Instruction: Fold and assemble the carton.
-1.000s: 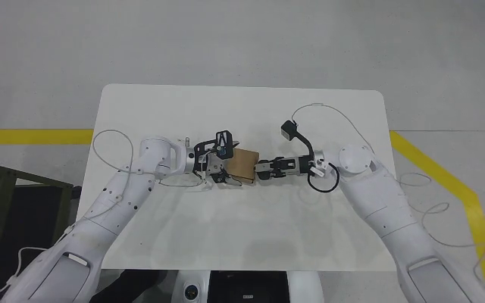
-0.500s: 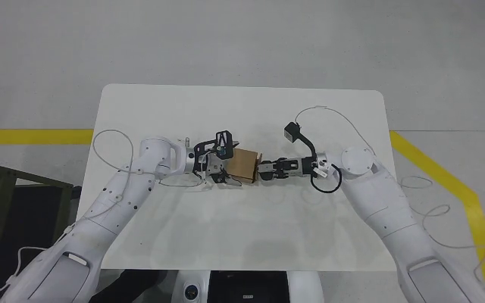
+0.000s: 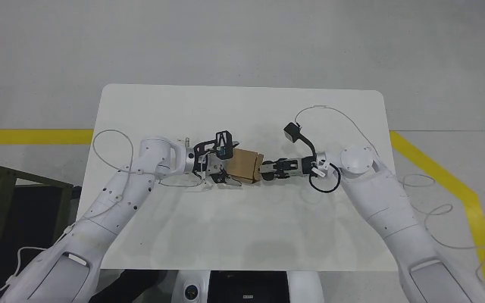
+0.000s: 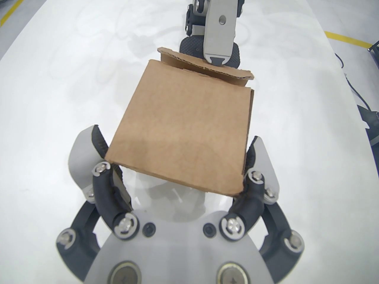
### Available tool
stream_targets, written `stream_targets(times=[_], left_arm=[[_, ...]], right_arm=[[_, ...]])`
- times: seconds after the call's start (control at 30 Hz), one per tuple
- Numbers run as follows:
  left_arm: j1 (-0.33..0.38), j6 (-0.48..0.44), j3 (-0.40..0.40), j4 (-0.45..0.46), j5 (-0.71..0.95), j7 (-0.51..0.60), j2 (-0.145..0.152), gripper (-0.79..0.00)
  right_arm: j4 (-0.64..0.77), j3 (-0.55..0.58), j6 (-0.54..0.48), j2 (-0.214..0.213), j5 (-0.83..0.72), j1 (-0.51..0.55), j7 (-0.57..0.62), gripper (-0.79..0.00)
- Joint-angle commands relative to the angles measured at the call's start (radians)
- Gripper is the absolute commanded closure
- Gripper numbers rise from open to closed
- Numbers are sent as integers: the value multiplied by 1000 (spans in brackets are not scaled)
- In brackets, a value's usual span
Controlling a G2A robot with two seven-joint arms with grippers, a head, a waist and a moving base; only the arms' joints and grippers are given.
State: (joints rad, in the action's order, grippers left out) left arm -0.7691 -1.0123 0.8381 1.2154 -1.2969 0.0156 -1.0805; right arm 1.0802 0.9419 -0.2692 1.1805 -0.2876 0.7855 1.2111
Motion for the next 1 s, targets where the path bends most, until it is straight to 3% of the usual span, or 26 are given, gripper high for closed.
stream_targets(times=[0.0,0.47,0.97], left_arm=[[0,0,0,0,0,0,0,-785],[0,0,-2,3,5,5,1,-785],[-3,0,-1,9,0,5,2,-785]], right_arm=[[7,0,7,-1,11,1,-4,-132],[50,9,46,-9,62,11,-28,-132],[55,-38,36,11,61,-15,-48,-129]])
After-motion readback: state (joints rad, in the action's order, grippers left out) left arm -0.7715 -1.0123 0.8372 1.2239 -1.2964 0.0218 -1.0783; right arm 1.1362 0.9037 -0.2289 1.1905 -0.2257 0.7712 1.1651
